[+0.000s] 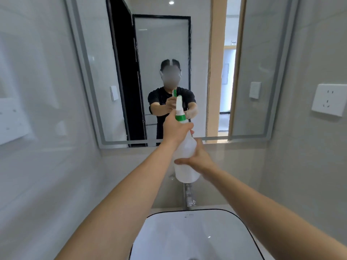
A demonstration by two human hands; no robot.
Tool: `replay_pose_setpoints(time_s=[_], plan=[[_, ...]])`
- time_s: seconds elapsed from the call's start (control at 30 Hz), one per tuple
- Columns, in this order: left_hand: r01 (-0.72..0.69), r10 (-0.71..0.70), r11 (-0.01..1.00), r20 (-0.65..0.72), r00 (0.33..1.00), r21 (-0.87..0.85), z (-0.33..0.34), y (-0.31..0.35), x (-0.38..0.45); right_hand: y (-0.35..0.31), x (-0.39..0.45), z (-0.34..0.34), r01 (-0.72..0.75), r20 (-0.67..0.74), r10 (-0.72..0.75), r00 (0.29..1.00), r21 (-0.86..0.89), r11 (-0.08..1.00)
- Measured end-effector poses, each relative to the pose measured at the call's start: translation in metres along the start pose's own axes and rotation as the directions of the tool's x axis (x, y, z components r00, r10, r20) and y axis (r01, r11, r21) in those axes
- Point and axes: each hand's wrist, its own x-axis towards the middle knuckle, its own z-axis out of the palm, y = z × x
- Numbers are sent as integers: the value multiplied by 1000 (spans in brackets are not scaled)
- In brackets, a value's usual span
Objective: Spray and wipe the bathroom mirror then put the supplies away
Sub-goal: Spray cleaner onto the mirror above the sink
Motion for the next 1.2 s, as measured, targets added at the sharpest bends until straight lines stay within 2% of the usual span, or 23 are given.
replay_pose_setpoints(time_s=[0.1,0.23,0.7,0.93,1.2], plan=[[-83,83,995,-8,997,-61,2,35,14,-27,12,-16,79,-29,-79,996,7,997],[-152,151,988,-39,988,-11,4,62,25,-50,20,-29,134,-43,-135,990,-10,991],[-216,217,976,-35,976,22,13,92,37,-72,28,-54,226,-62,-226,972,-7,974],[-272,274,962,-149,950,38,-10,128,47,-114,44,-58,329,9,-329,944,1,944],[-265,281,959,-256,925,99,-55,144,37,-141,52,-18,401,89,-402,911,28,916]])
